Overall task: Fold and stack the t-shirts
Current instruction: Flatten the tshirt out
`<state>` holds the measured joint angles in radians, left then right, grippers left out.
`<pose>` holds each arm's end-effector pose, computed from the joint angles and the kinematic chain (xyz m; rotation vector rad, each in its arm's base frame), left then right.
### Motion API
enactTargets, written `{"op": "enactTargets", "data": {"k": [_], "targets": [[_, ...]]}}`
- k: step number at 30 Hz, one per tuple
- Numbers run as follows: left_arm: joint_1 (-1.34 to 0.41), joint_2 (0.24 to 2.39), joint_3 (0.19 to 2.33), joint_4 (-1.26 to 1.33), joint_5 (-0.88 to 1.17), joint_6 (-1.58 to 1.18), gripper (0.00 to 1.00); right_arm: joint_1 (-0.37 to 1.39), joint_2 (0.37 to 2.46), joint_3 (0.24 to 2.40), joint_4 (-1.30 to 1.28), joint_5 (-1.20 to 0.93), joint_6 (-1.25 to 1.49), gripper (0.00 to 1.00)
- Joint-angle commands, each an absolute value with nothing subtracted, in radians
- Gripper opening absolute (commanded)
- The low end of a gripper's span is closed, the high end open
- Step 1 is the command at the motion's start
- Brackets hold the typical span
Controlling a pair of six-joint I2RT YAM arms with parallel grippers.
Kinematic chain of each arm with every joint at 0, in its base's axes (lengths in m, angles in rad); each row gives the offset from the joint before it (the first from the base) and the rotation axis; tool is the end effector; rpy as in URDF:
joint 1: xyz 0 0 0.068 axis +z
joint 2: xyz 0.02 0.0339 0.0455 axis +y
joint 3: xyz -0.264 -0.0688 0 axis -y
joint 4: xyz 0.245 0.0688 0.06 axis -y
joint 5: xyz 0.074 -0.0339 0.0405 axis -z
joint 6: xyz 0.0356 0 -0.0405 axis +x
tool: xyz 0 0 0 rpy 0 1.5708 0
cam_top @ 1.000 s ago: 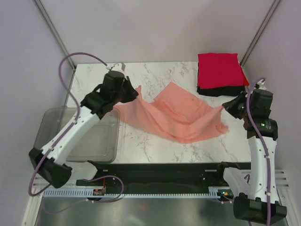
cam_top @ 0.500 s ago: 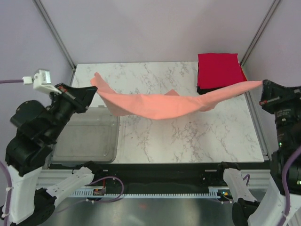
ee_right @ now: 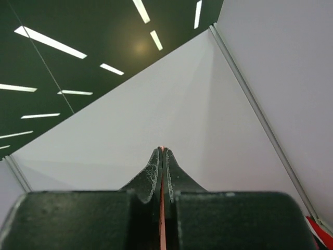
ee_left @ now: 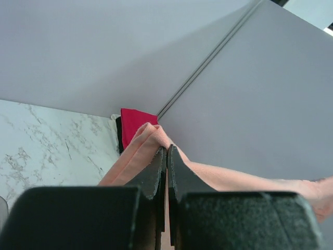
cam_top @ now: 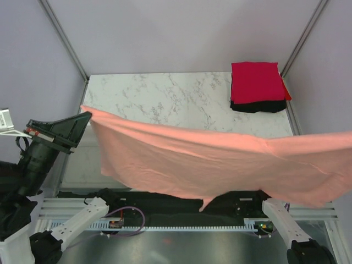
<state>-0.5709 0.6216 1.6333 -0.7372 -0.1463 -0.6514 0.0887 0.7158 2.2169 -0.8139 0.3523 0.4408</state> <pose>-0.0059 0.0100 0.5364 -0.1853 1.3472 -0.9444 -0.1373 -0.0245 0.6035 0.4789 0.8063 0.3348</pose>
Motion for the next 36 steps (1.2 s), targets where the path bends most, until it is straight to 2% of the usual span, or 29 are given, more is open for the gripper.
{"op": "enactTargets", "data": {"k": [1,4,8,10,15,16,17,18,19,20,21,25,28,31,36], "targets": [[-0.568,0.765,1.646,-0.650,-0.158,-0.706,0.02,0.089,0.967,2.256,-0.755,0.322,0.368,0.00],[-0.568,0.917,1.701,-0.713,-0.276,-0.738,0.02,0.089,1.095,2.261,-0.735,0.345,0.336,0.00],[-0.558,1.084,1.700,-0.770,-0.409,-0.797,0.02,0.090,1.234,2.090,-0.634,0.380,0.304,0.00],[-0.488,1.177,1.657,-0.744,-0.334,-0.839,0.02,0.090,1.323,1.987,-0.548,0.426,0.292,0.00],[-0.292,1.354,1.511,-0.585,-0.146,-0.910,0.02,0.077,1.543,1.896,-0.390,0.439,0.290,0.00],[-0.285,1.386,1.484,-0.531,-0.132,-0.905,0.08,0.069,1.621,1.890,-0.368,0.425,0.293,0.00],[-0.279,1.417,1.480,-0.511,-0.092,-0.872,0.17,0.061,1.661,1.905,-0.367,0.404,0.299,0.06],[-0.279,1.480,1.483,-0.506,-0.080,-0.856,0.39,0.052,1.696,1.911,-0.370,0.393,0.299,0.20],[-0.279,1.505,1.491,-0.503,-0.066,-0.841,0.60,0.049,1.745,1.917,-0.379,0.385,0.302,0.73],[-0.279,1.529,1.493,-0.499,-0.033,-0.812,0.93,0.046,1.758,1.921,-0.403,0.393,0.308,0.90],[-0.279,1.583,1.494,-0.497,-0.009,-0.792,0.99,0.046,1.758,1.902,-0.402,0.396,0.310,0.98],[-0.282,1.646,1.456,-0.508,0.110,-0.732,1.00,0.048,1.645,1.711,-0.362,0.359,0.340,0.98],[-0.301,1.571,1.329,-0.489,0.091,-0.745,1.00,0.058,1.498,1.590,-0.364,0.281,0.391,0.98],[-0.330,1.504,1.211,-0.454,0.074,-0.749,0.98,0.106,1.354,1.331,-0.373,0.156,0.475,0.98],[-0.392,1.497,1.099,-0.451,0.045,-0.726,0.95,0.234,1.233,1.024,-0.416,0.097,0.629,0.98]]}}
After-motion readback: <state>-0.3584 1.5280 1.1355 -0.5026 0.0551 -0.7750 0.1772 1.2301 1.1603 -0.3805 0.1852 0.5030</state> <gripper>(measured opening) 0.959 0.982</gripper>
